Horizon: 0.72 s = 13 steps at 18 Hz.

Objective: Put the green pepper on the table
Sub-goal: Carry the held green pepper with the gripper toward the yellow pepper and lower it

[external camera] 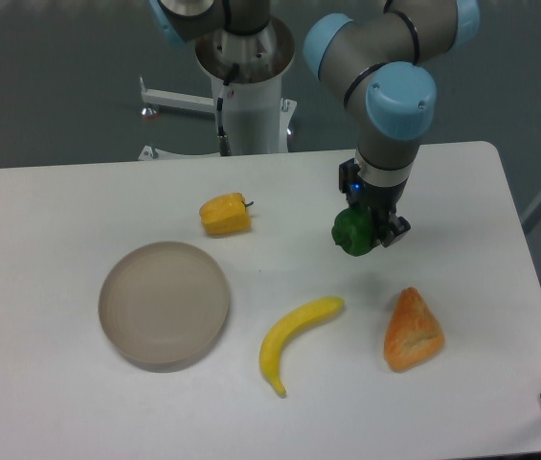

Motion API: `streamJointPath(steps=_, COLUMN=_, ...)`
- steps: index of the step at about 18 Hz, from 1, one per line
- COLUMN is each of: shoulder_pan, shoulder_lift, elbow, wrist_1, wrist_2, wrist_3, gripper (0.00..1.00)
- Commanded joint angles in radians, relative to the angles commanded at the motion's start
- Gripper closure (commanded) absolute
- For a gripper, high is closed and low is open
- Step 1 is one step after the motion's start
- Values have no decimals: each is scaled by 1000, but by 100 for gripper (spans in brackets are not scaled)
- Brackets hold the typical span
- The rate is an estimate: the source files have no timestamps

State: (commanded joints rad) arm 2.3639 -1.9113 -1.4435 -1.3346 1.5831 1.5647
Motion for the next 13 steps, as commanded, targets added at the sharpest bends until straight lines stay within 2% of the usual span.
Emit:
streamJointPath(steps=5, shoulder_pan=-2, shoulder_lift=5, elbow=-5, wrist_1=-11, wrist_2=-6, wrist_3=-18, gripper=90)
streamJointPath(steps=9, shoulder_pan=-9, shoulder_lift=14, elbow=-89, wrist_1=6, wrist_2=-20, wrist_3=-43, gripper=90)
streamJointPath(steps=11, shoulder_pan=-18, shoulder_lift=17, elbow=-139, wrist_1=44, wrist_2=-21, wrist_3=-92, gripper=90)
streamJointPath(steps=13, shoulder_pan=-44, shoulder_lift=15, elbow=-182, wrist_1=55, wrist_2=-21, wrist_3=-116, gripper=90)
